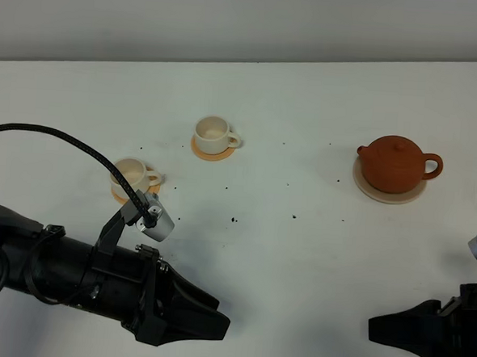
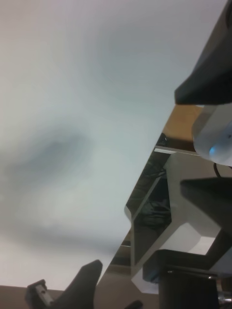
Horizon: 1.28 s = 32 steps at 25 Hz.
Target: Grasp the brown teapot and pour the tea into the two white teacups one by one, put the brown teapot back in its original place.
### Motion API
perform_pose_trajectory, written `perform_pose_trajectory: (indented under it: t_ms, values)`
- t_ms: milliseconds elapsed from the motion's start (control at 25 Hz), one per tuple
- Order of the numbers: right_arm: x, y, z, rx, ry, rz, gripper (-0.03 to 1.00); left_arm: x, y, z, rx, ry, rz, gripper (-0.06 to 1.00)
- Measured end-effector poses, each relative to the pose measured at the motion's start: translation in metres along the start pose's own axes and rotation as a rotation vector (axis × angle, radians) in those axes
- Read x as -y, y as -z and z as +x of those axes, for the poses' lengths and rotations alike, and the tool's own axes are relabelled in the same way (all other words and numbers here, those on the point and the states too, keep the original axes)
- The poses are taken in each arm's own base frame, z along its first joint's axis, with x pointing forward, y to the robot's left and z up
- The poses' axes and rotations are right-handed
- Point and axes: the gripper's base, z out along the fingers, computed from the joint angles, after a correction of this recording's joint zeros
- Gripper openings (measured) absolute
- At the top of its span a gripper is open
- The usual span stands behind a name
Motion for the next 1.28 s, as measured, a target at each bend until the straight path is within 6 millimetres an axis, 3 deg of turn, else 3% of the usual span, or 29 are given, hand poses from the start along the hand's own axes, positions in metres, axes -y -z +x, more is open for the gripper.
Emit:
perform_pose_trajectory:
  t_ms: [520,680,880,1000,1280]
  values:
    - [0.0,0.0,0.0,0.002,-0.002,-0.001,0.37,0.0,0.0,0.0,0.001,0.008,0.001,0.46]
    - [-0.001,0.001,-0.006,0.011,0.014,0.003,0.37,0.004,0.006,-0.012,-0.009,0.008,-0.022,0.46]
    - [-0.006,0.004,-0.022,0.038,0.036,0.008,0.37,0.03,0.036,-0.039,-0.063,-0.028,-0.154,0.46]
    - [-0.008,0.007,-0.03,0.03,0.056,0.023,0.37,0.045,0.06,-0.042,-0.095,0.002,-0.328,0.46]
    - [-0.017,0.017,-0.057,0.026,0.086,0.071,0.37,0.07,0.116,-0.01,-0.124,0.187,-0.804,0.46]
